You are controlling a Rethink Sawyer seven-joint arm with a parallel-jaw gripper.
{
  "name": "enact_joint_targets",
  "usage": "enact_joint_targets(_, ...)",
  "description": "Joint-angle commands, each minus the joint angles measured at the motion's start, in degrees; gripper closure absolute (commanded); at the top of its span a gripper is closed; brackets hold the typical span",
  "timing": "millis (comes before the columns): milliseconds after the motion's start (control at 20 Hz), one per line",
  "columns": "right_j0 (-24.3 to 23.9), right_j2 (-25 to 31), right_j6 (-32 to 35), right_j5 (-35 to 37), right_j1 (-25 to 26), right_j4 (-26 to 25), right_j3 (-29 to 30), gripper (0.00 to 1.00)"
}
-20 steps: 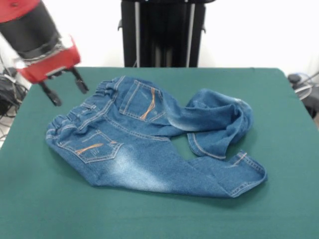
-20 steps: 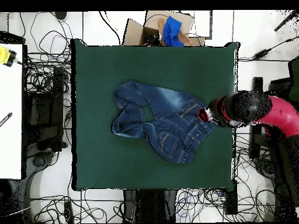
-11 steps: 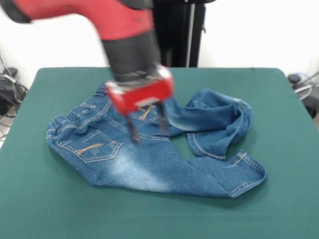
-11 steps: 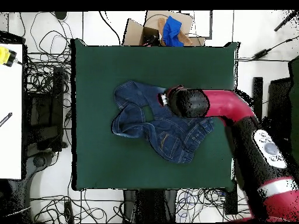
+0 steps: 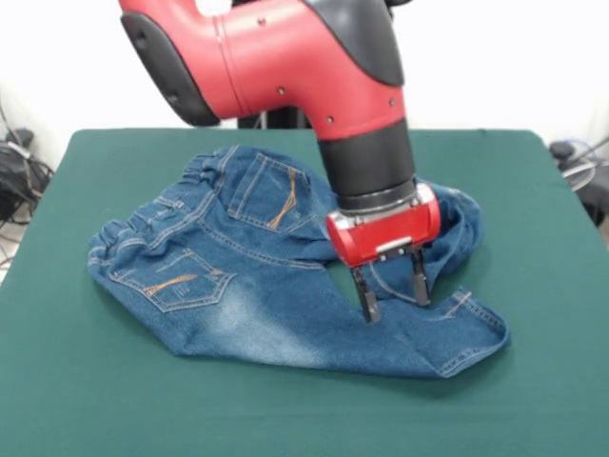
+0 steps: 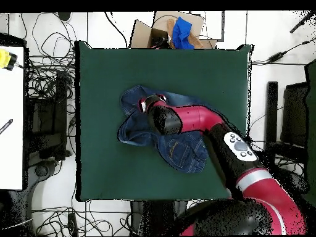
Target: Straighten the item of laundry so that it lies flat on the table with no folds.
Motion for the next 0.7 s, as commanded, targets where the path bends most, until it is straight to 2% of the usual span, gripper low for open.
enact_joint_targets(50,0.8,-9.0,12.7,-0.3,5.4,2.7,3.9,0.00)
enact_joint_targets(150,-1.3,-7.3,10.2,1.6,7.3,3.4,3.6,0.00)
enact_joint_targets(350,-2.5,-7.2,8.9,1.8,6.9,3.5,4.9,0.00)
enact_joint_targets(700,-1.3,-8.5,10.3,-0.6,8.0,3.0,4.2,0.00)
